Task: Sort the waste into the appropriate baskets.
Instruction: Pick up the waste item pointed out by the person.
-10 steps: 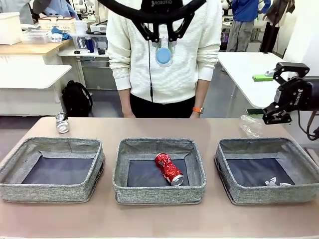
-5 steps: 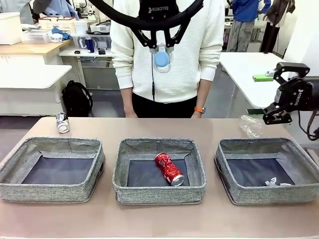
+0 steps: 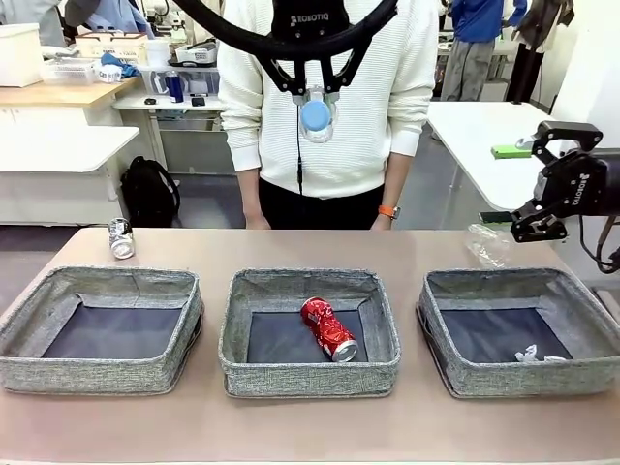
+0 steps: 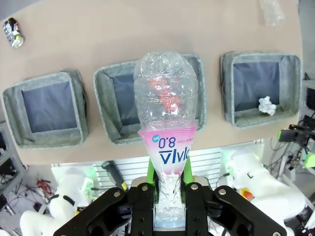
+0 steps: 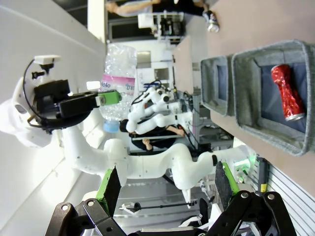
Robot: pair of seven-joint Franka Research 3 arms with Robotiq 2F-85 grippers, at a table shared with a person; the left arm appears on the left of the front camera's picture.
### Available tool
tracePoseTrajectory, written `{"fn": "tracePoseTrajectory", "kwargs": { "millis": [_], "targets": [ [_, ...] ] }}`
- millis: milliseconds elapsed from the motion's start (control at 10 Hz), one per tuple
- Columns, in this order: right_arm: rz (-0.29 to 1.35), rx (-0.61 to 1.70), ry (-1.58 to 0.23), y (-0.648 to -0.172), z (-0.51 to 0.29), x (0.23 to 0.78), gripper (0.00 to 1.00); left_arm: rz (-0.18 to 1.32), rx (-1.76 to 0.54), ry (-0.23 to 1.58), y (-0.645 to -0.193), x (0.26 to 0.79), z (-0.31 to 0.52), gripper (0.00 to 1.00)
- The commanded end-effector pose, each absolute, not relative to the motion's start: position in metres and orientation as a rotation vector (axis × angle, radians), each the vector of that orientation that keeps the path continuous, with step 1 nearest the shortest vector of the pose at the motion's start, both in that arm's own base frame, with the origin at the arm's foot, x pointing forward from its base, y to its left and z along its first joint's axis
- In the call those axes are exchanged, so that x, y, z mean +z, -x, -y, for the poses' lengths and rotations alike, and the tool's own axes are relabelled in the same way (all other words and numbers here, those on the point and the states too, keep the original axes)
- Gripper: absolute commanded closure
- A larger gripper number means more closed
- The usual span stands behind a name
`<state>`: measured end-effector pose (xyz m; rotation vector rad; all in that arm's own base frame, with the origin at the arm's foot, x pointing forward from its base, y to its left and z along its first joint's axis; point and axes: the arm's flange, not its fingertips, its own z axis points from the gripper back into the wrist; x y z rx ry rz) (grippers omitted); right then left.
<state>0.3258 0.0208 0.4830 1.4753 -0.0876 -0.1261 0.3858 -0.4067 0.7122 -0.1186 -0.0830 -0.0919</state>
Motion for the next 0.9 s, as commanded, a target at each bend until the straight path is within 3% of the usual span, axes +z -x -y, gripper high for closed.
{"fn": "tracePoseTrajectory", "kwargs": {
  "millis": [0, 200, 300, 500, 800],
  "targets": [
    [0.09, -0.129, -1.494, -0.326, -0.021, 0.486, 0.0, 0.082, -0.091, 0.118, -0.386, 0.712, 0.407, 0.78],
    [0.09, -0.129, -1.494, -0.326, -0.021, 0.486, 0.0, 0.301, -0.085, 0.136, -0.375, 0.752, 0.402, 0.78],
    [0.09, -0.129, -1.494, -0.326, -0.021, 0.486, 0.0, 0.343, -0.108, 0.145, -0.369, 0.773, 0.402, 0.78],
    [0.09, -0.129, -1.494, -0.326, -0.021, 0.486, 0.0, 0.342, -0.094, 0.139, -0.364, 0.797, 0.405, 0.78],
    [0.09, -0.129, -1.494, -0.326, -0.021, 0.486, 0.0, 0.323, -0.1, 0.157, -0.366, 0.776, 0.399, 0.78]
  ]
}}
